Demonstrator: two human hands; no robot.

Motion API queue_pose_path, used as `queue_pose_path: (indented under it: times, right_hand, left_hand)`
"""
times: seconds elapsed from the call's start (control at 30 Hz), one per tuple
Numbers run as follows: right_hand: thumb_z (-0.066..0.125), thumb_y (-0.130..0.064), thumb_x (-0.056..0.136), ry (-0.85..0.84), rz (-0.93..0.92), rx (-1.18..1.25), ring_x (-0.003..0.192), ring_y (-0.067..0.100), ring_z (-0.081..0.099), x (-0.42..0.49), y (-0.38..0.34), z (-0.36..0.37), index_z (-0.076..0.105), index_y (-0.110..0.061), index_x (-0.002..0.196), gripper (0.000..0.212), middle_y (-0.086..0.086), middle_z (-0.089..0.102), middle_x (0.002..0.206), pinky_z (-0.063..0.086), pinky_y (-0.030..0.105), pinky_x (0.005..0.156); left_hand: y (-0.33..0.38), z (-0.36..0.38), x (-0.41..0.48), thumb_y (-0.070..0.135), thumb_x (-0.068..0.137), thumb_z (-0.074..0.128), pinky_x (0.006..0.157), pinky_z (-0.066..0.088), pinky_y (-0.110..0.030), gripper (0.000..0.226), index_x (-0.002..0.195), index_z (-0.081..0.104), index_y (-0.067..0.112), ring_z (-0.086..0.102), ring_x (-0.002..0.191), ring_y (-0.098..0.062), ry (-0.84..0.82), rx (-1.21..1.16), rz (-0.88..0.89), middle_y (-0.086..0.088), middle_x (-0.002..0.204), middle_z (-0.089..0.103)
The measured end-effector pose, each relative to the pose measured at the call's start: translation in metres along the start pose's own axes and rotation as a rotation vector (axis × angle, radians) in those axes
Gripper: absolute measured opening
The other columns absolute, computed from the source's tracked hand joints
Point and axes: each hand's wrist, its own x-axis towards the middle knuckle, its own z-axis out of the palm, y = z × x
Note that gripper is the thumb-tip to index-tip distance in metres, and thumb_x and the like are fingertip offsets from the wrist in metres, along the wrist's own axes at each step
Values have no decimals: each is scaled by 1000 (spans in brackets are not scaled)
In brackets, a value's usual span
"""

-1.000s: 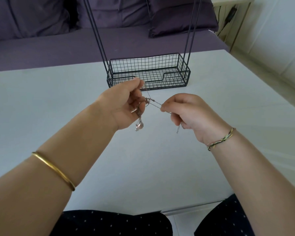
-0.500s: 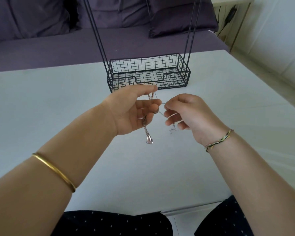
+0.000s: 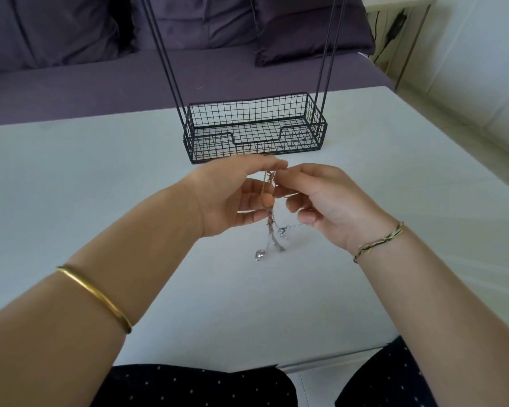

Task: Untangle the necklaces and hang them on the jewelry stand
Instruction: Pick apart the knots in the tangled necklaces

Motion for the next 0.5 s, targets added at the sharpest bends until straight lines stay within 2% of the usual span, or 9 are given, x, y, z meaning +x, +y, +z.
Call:
queue_pose_path:
  times: [0.13,0.23,0.37,0.5]
  right_hand:
    - [58,-12,84,50,15,-26,50,9,48,2,0,0,58,-15,71,13,-1,65,65,28,18,42]
    - [55,-14,82,114,17,-23,60,10,54,4,-2,-3,57,-17,68,14,-2,66,66,35,21,51]
    - [53,-13,81,160,16,43,75,14,60,6,-1,-6,54,-17,66,15,-2,67,67,43,27,64]
    - [50,-14,83,176,32,81,74,13,64,6,-2,-7,51,-18,69,14,-3,69,67,43,34,80]
  left_hand:
    - [-1,0,0,23,89,61,67,51,-25,15,99,71,19,47,41,-6,38,17,28,4,58,52]
    - [-3,-3,2,19,91,57,67,51,-26,13,91,69,16,48,43,-6,104,25,27,5,58,53]
    - [-5,-10,5,15,93,53,71,55,-30,18,79,65,14,61,63,-12,189,-61,-11,1,67,62]
    - [-5,-12,7,13,94,51,74,56,-34,22,75,63,12,65,76,-17,241,-196,-17,-3,75,66]
